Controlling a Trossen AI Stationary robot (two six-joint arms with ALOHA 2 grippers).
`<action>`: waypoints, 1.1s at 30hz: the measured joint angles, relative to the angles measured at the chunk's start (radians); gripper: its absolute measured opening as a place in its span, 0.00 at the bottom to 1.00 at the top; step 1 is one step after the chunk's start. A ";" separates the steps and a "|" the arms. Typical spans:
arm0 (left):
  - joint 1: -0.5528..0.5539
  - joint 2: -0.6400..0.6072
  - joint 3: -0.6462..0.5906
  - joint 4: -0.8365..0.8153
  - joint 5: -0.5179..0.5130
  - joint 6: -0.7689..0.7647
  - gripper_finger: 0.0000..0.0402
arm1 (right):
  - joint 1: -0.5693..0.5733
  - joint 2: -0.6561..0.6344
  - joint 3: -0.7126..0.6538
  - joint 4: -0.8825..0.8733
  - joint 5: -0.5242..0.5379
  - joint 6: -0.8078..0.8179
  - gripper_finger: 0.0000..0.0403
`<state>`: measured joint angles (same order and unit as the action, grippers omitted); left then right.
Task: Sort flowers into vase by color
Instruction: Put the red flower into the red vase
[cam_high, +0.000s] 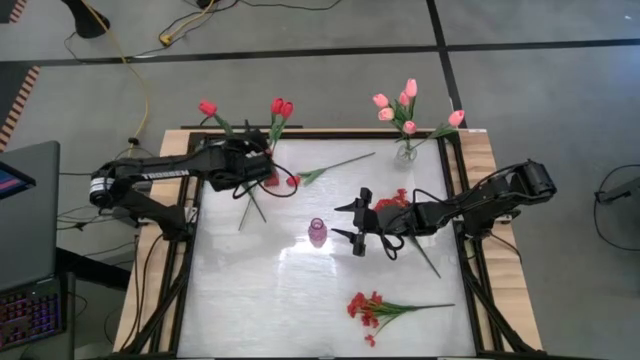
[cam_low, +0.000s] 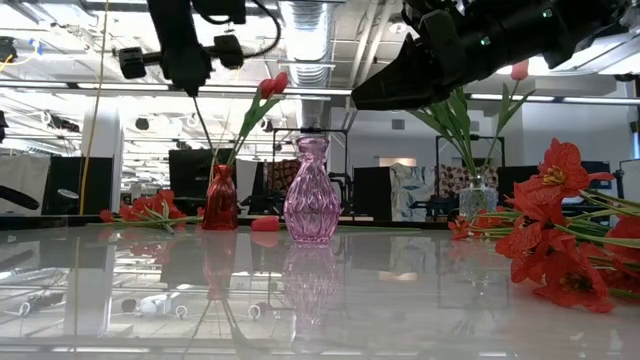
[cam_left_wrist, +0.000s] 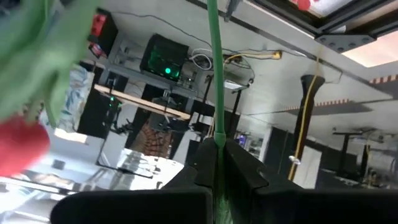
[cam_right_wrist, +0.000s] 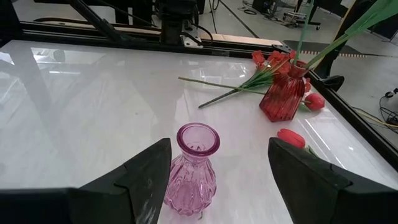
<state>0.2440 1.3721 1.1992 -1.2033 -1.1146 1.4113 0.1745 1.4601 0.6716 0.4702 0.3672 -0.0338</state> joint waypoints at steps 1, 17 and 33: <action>-0.005 0.014 -0.003 0.002 -0.009 0.000 0.00 | 0.000 0.000 0.000 0.000 0.000 0.000 0.73; -0.069 0.202 -0.011 0.002 -0.067 -0.100 0.02 | 0.000 0.000 0.000 0.000 0.000 0.000 0.73; -0.124 0.232 -0.002 0.000 0.012 -0.200 0.32 | 0.000 0.000 0.000 0.001 0.000 0.000 0.73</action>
<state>0.1204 1.6039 1.1973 -1.2034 -1.1027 1.2117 0.1744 1.4605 0.6719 0.4709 0.3672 -0.0338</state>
